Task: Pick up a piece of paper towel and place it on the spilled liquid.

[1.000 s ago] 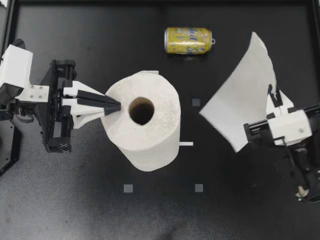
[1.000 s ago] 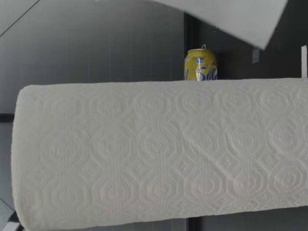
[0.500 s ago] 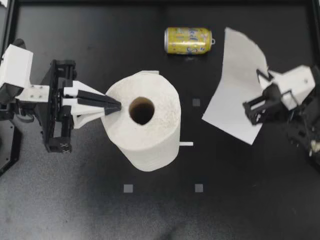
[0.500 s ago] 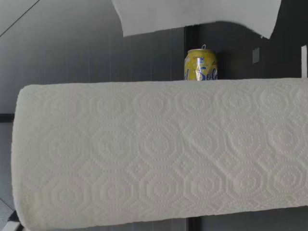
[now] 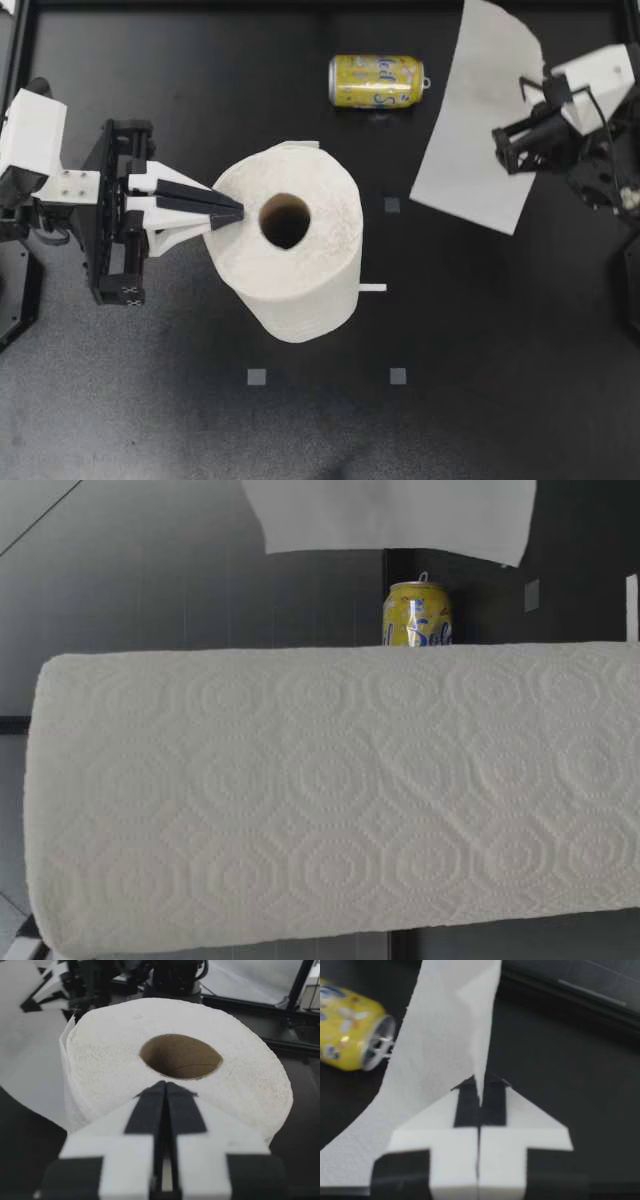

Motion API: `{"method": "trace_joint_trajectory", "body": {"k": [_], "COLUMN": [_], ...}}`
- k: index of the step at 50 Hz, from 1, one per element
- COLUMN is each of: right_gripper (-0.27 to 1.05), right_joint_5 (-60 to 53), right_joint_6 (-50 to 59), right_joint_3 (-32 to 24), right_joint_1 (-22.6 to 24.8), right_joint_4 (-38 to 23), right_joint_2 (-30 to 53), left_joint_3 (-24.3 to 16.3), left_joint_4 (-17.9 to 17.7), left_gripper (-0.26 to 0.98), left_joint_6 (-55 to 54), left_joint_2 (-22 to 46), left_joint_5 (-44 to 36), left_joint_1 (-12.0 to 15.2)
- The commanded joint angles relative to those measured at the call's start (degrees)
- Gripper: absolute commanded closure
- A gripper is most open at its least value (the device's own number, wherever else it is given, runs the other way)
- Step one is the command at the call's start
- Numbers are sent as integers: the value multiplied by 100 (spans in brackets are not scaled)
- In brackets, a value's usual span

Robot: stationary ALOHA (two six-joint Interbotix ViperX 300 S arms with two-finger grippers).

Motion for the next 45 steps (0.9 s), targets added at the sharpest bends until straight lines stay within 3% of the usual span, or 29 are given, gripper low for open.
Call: {"method": "trace_joint_trajectory", "body": {"k": [1, 14, 45], "right_gripper": [90, 90, 90], "right_joint_5": [-185, -888, -984], "right_joint_6": [9, 9, 26], "right_joint_3": [-167, -545, -853], "right_joint_1": [-325, -984, -1459], "right_joint_4": [-281, -756, -721], "right_joint_2": [88, 765, 1767], "left_joint_3": [44, 53, 62], "left_joint_4": [-18, -18, -62], "left_gripper": [71, 71, 71], "left_joint_6": [-18, -18, -18], "left_joint_2": [132, 123, 114], "left_joint_5": [35, 18, 18], "left_joint_1": [18, 18, 18]}}
